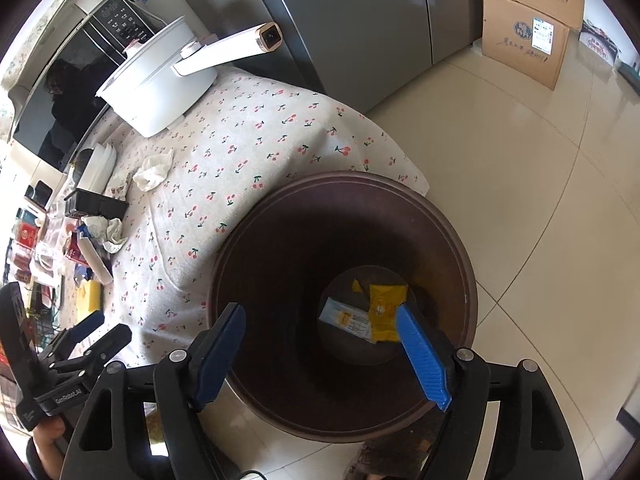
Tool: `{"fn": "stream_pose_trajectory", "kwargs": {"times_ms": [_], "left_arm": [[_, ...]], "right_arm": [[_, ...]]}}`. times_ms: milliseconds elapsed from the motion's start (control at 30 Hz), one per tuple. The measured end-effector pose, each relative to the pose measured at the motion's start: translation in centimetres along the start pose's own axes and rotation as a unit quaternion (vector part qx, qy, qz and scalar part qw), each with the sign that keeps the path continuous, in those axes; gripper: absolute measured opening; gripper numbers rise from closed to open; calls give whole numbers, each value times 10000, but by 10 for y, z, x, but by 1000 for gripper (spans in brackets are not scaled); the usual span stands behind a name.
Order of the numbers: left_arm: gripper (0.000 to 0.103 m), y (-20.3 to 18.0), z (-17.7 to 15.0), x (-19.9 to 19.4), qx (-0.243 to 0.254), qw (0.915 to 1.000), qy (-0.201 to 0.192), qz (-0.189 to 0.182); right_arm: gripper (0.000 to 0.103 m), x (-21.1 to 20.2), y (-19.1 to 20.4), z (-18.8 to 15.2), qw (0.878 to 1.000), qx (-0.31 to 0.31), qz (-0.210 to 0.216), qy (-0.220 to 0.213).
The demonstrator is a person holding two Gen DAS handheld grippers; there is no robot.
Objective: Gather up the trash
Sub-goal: 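Move the right tool back over the table toward the yellow sponge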
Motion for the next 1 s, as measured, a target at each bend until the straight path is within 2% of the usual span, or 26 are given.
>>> {"fn": "stream_pose_trajectory", "kwargs": {"times_ms": [333, 767, 1000], "left_arm": [[102, 78, -9, -27, -645, 9977, -46, 190], [102, 204, -40, -62, -1299, 9870, -277, 905], [102, 253, -57, -73, -1544, 9819, -284, 1056]], "right_arm": [[84, 5, 60, 10, 9990, -441, 0, -75], [85, 36, 188, 3, 9919, -1229, 305, 7], [85, 64, 258, -17, 9834, -1772, 361, 125]]}}
Point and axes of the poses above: each gripper's, at about its wrist camera, not at the fingertips, and x roughly the way its jaws point, y to its left, z to its top, the point moved 8 cm from there along x, roughly the way its jaws point, and after that the axes turned 3 degrees about z, right-handed, at the moved point
